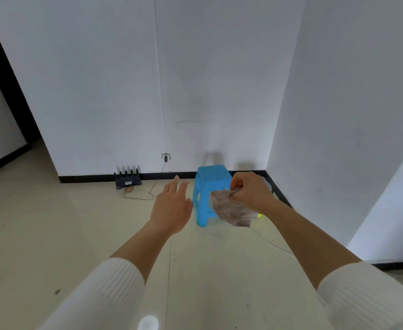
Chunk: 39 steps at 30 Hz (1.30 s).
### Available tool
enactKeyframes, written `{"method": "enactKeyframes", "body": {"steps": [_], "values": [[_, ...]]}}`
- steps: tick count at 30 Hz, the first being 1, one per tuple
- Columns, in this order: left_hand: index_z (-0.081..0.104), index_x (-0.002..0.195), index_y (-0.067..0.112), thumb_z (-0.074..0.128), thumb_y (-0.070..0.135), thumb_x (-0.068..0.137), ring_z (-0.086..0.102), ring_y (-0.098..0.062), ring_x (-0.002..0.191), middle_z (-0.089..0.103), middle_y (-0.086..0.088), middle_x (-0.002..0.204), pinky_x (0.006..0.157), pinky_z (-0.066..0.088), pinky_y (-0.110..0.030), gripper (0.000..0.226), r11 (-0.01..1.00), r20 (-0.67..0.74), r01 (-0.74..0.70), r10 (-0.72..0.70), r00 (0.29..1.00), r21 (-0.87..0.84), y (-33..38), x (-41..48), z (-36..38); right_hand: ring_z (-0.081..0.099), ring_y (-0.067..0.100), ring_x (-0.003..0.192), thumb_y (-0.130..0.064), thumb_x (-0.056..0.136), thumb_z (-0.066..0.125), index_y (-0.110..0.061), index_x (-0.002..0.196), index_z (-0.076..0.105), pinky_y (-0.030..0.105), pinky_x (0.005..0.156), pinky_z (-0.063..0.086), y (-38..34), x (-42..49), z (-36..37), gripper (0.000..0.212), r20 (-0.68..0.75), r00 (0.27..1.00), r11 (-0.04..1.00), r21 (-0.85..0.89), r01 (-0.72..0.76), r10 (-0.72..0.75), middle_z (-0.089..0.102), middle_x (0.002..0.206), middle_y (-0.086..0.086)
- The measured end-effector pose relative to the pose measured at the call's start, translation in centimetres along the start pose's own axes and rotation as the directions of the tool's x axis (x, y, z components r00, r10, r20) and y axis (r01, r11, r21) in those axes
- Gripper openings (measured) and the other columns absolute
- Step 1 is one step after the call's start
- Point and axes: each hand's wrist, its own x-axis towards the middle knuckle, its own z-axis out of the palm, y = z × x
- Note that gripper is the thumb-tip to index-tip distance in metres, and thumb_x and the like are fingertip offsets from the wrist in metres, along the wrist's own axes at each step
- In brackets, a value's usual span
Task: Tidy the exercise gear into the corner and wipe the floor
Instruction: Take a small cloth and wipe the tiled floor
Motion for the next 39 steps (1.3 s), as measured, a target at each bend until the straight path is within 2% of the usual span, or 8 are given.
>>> {"method": "enactKeyframes", "body": {"steps": [4, 8, 13, 19, 25, 33, 37, 39], "values": [[0.021, 0.147, 0.018, 0.035, 0.028, 0.099, 0.017, -0.024, 0.143, 0.012, -0.009, 0.158, 0.110, 0.027, -0.037, 0.052, 0.999, 0.014, -0.019, 0.020, 1.000, -0.028, -0.5, 8.4, 3.5, 0.058, 0.008, 0.072, -0.003, 0.075, 0.060, -0.016, 0.082, 0.067, 0.005, 0.055, 0.038, 3.1, 8.6, 0.6, 0.016, -0.030, 0.999, 1.000, 0.005, -0.020, 0.020, 0.066, 0.080, -0.003], [0.020, 0.148, 0.016, 0.033, 0.027, 0.099, 0.011, -0.024, 0.145, 0.011, -0.009, 0.158, 0.112, 0.024, -0.037, 0.052, 0.999, -0.007, -0.038, 0.038, 0.999, -0.028, -0.6, 17.7, 7.9, 0.063, 0.006, 0.072, -0.004, 0.075, 0.064, -0.016, 0.081, 0.072, 0.004, 0.059, 0.041, 7.3, 18.0, 0.8, 0.016, 0.003, 1.000, 0.999, 0.034, -0.018, 0.018, 0.069, 0.076, -0.004], [0.012, 0.150, 0.015, 0.032, 0.032, 0.099, -0.009, -0.024, 0.146, -0.007, -0.012, 0.159, 0.118, 0.006, -0.035, 0.057, 0.999, -0.038, 0.015, -0.014, 0.999, 0.028, 0.1, 29.3, 14.3, 0.058, 0.002, 0.066, -0.006, 0.076, 0.066, -0.011, 0.082, 0.074, 0.002, 0.053, 0.039, 14.1, 29.8, -0.3, 0.011, 0.033, 0.999, 0.999, 0.035, -0.028, 0.027, 0.068, 0.074, -0.003], [0.013, 0.150, 0.015, 0.033, 0.031, 0.098, -0.010, -0.025, 0.146, -0.007, -0.012, 0.159, 0.117, 0.007, -0.036, 0.057, 0.997, 0.003, 0.071, -0.071, 0.998, 0.020, 0.5, 41.1, 19.5, 0.061, 0.016, 0.070, -0.005, 0.077, 0.063, -0.005, 0.076, 0.070, 0.033, 0.070, 0.051, 20.8, 42.1, 0.5, 0.007, 0.070, 0.995, 0.993, 0.091, -0.081, 0.075, 0.067, 0.072, 0.006], [0.013, 0.150, 0.014, 0.030, 0.031, 0.099, -0.007, -0.024, 0.146, -0.007, -0.012, 0.159, 0.117, 0.011, -0.036, 0.056, 0.994, 0.080, 0.110, -0.110, 0.991, 0.009, -0.9, 51.2, 25.6, 0.054, 0.009, 0.063, -0.007, 0.074, 0.067, -0.018, 0.064, 0.062, 0.020, 0.057, 0.040, 26.4, 52.0, 3.9, 0.016, 0.108, 0.984, 0.985, 0.077, -0.152, 0.143, 0.060, 0.062, -0.006], [0.009, 0.151, 0.014, 0.027, 0.031, 0.099, -0.008, -0.023, 0.146, -0.007, -0.010, 0.159, 0.117, 0.009, -0.036, 0.057, 0.991, 0.226, 0.132, -0.124, 0.966, -0.020, -6.1, 67.2, 36.8, 0.053, 0.005, 0.059, -0.004, 0.077, 0.066, -0.019, 0.062, 0.061, 0.018, 0.056, 0.039, 34.4, 68.5, 11.3, 0.022, 0.203, 0.940, 0.950, 0.099, -0.297, 0.273, 0.058, 0.059, -0.006], [0.011, 0.151, 0.014, 0.030, 0.031, 0.099, -0.007, -0.024, 0.146, -0.005, -0.011, 0.159, 0.117, 0.010, -0.036, 0.058, 0.987, 0.333, 0.158, -0.137, 0.933, -0.035, -9.5, 75.6, 42.6, 0.053, 0.007, 0.057, -0.003, 0.077, 0.065, -0.012, 0.068, 0.062, 0.011, 0.048, 0.038, 38.5, 77.2, 15.8, 0.014, 0.255, 0.873, 0.873, 0.157, -0.461, 0.415, 0.056, 0.058, -0.005], [0.012, 0.150, 0.013, 0.031, 0.030, 0.099, -0.006, -0.025, 0.146, -0.004, -0.012, 0.159, 0.117, 0.009, -0.036, 0.057, 0.987, 0.370, 0.160, -0.137, 0.919, -0.030, -10.9, 78.9, 45.2, 0.051, 0.009, 0.057, -0.014, 0.081, 0.068, -0.014, 0.069, 0.061, 0.013, 0.048, 0.038, 40.1, 80.8, 17.7, 0.014, 0.302, 0.836, 0.838, 0.168, -0.519, 0.458, 0.055, 0.060, -0.005]]}}
